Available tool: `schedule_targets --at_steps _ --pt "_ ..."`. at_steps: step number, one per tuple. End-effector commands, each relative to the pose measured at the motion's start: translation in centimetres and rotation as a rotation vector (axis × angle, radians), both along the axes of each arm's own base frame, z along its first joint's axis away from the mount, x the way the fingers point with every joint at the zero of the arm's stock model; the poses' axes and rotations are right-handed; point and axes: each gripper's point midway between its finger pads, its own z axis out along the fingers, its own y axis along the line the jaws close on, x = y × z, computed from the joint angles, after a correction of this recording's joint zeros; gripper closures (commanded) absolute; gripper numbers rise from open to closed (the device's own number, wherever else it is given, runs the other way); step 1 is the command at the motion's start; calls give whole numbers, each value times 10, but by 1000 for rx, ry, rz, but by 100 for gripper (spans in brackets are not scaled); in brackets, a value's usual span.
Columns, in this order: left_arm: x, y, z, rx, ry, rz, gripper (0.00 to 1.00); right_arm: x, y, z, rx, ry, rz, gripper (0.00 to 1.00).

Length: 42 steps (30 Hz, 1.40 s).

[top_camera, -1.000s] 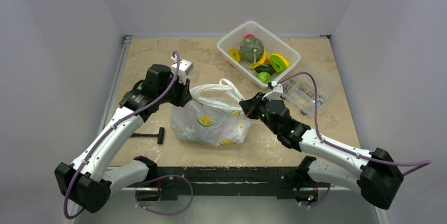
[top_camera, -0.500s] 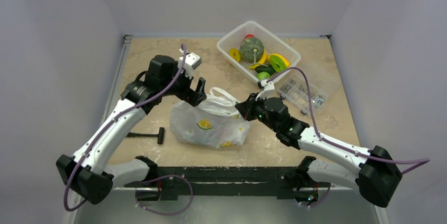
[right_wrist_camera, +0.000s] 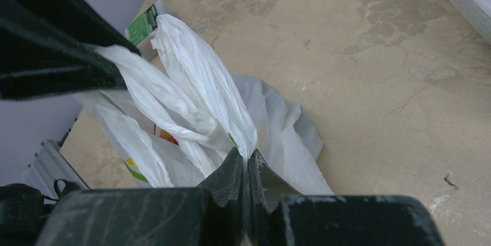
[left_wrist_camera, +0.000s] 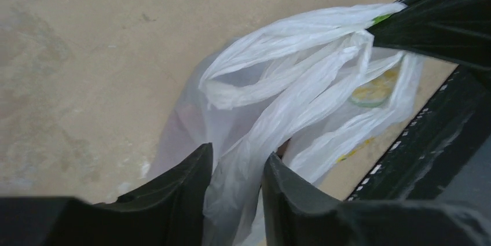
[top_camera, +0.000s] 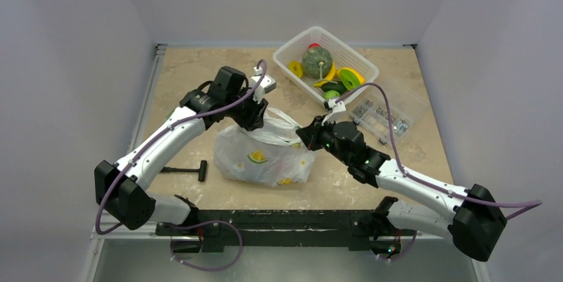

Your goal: Take the fake fruits out of the plastic bag

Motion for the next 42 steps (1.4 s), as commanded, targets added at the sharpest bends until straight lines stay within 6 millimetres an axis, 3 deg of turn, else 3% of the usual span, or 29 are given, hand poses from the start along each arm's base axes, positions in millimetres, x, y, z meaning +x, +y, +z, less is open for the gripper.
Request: schedule_targets --at_steps 1,2,4,7,9,12,18,21,23,28,32,35,39,42 --pt "27 26 31 3 -201 214 95 15 -1 20 51 -15 -76 100" --pt "34 41 41 -3 -252 335 100 18 -5 19 66 8 -122 100" --pt "39 71 65 -35 -372 516 100 25 -13 17 118 54 -222 100" --pt "30 108 100 -126 -537 681 100 37 -22 26 206 80 -347 100" --pt "22 125 118 -200 -618 762 100 47 -18 38 246 82 -373 100" --pt "9 142 130 -268 -680 819 100 69 0 59 255 66 -357 100" --pt "-14 147 144 -363 -668 822 100 101 48 120 199 -71 -170 100" --pt "-29 139 143 -447 -563 817 100 106 67 134 139 -115 -75 100" --pt "-38 128 139 -528 -495 792 100 107 76 131 87 -125 -25 100" --pt "-58 85 111 -698 -307 646 100 106 79 84 -27 -39 10 98" --pt "-69 60 70 -679 -162 540 100 95 68 48 -119 82 -2 85" --pt "-76 51 55 -638 -92 490 100 84 59 39 -185 147 7 60" --pt "-88 44 57 -664 -59 431 100 65 37 43 -205 192 -23 25" --pt "-93 44 62 -688 -62 418 100 48 21 45 -156 255 -75 7"
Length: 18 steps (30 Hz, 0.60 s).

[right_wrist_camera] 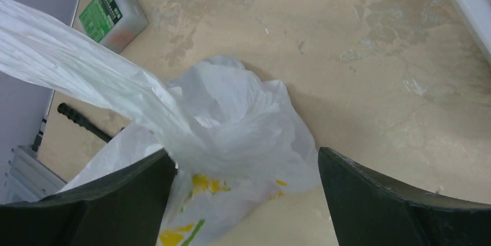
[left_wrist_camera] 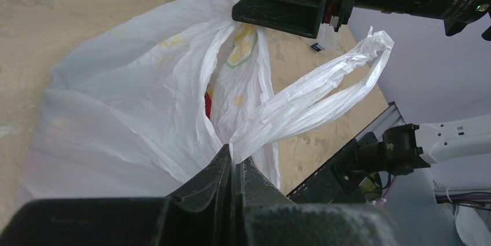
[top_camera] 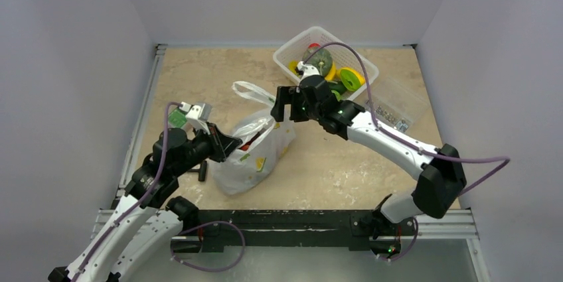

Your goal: Take the fake fruits out of the plastic bag

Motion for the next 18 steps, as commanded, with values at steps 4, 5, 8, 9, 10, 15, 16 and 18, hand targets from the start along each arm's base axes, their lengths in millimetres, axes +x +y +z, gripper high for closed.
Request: schedule_targets --at_steps 4,5,8,9,10,15,16,18 --pt "-15 -9 17 -74 -17 -81 100 -43 -41 27 115 138 -172 1" --pt "-16 -10 15 -69 -11 -85 100 -45 -43 28 132 145 -186 1" --pt "-18 -10 11 -56 5 -96 99 -59 -33 36 233 190 -148 1" --pt "-19 -10 9 -54 10 -99 98 -59 -32 40 254 187 -150 1" --pt "-19 -11 8 -54 14 -102 97 -60 -32 46 276 184 -156 1" --pt "-23 -13 7 -65 29 -123 93 -80 5 49 468 289 -75 1" --pt "-24 -13 7 -65 30 -122 93 -83 11 46 488 308 -66 1" --pt "-24 -13 6 -62 35 -122 92 -84 21 41 502 318 -54 1"
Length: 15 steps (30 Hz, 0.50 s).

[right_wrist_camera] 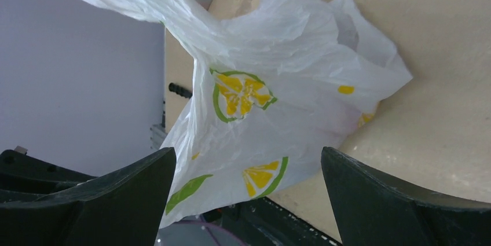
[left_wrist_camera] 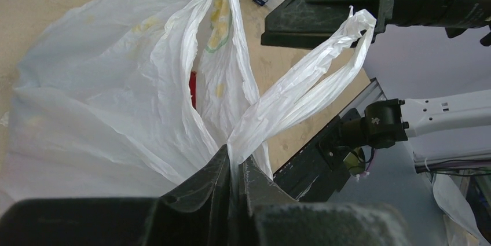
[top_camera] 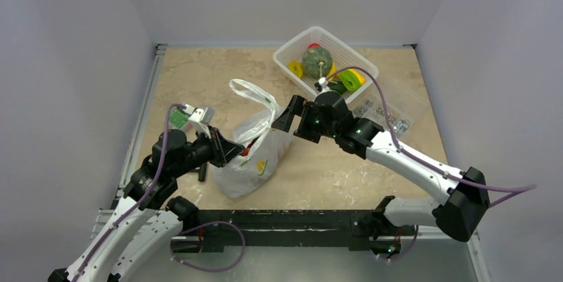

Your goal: Take the fake fruits out of the plastic bag

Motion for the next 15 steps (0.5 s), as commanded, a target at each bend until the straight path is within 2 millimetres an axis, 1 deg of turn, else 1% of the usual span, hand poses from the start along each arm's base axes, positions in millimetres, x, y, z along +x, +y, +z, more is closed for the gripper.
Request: schedule_targets --at_steps 1,4,6,7,8,9,10,11,13,15 --pt "-3 -4 5 -31 10 -18 92 -11 38 12 169 46 55 1" --pt "-4 -6 1 -23 32 -32 92 -17 52 8 157 35 82 4" --pt "-7 -7 -1 -21 47 -49 91 -25 59 1 149 41 88 9" --pt "-8 -8 -1 -20 53 -56 91 -29 59 -8 155 54 88 14" --pt "-9 -8 0 -19 53 -61 90 -31 61 -8 183 52 92 19" --pt "-11 -8 0 -17 52 -67 89 -35 59 -15 190 63 92 25" --pt "-12 -8 2 -14 50 -73 86 -36 59 -15 214 54 96 31" --pt "-14 -8 3 -12 48 -81 81 -36 61 -13 242 30 103 36" --pt "-19 -9 7 -4 39 -114 64 -34 61 -13 253 -21 121 43" --pt "-20 -3 13 39 27 -111 42 -32 62 -16 235 -51 134 60"
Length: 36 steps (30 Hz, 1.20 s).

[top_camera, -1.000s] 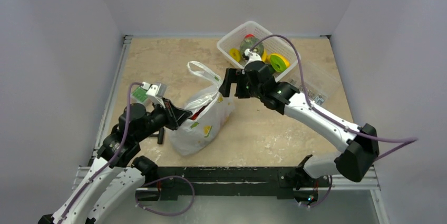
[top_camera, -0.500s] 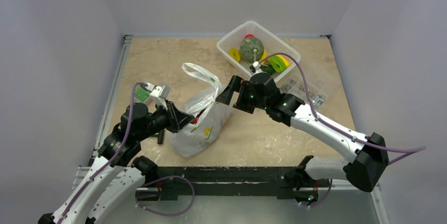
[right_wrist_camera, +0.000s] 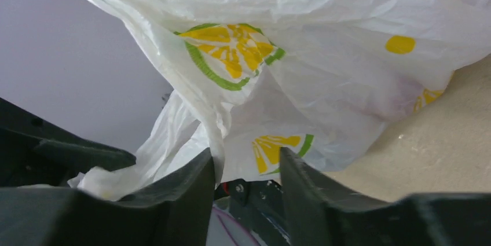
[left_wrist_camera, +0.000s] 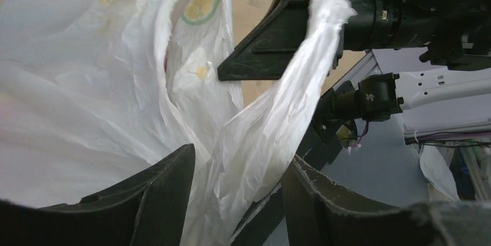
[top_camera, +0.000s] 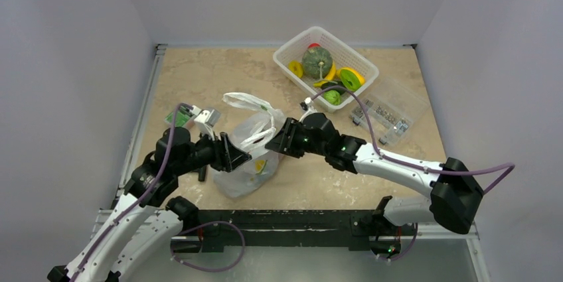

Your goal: Take the fake fruits out of the plastic bag

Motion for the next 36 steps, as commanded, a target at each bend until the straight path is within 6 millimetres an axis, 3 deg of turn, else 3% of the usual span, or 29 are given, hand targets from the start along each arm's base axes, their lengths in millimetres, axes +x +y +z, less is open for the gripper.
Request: schedule_targets --at_steps 1,4,7,9,12,14,17,20,22,25,27,30,36 --pt "-4 8 28 42 -69 -17 32 12 12 33 105 -150 23 66" --pt "5 23 44 117 -136 41 12 10 14 23 93 -167 51 73" --pt "18 36 68 210 -188 94 7 11 15 16 69 -199 76 91" --pt "30 46 84 273 -209 147 7 14 14 13 44 -219 74 100" --pt "50 73 92 395 -214 284 12 10 12 15 49 -232 88 100" --pt "58 86 87 449 -201 338 16 9 6 22 57 -259 77 100" --pt "64 96 62 462 -112 367 24 10 -1 29 54 -296 60 100" --pt "68 81 32 369 23 289 23 10 -3 38 49 -331 67 100" --pt "70 60 16 311 93 200 21 12 -4 41 32 -345 69 100" --pt "76 23 5 170 140 53 17 12 -4 44 27 -355 73 100" --pt "82 9 -4 125 173 -1 14 12 -4 47 24 -372 86 100" --pt "88 -3 -22 192 225 -47 1 13 -3 52 33 -385 86 100" --pt "102 -15 -61 363 343 -80 0 14 -2 53 39 -387 83 100"
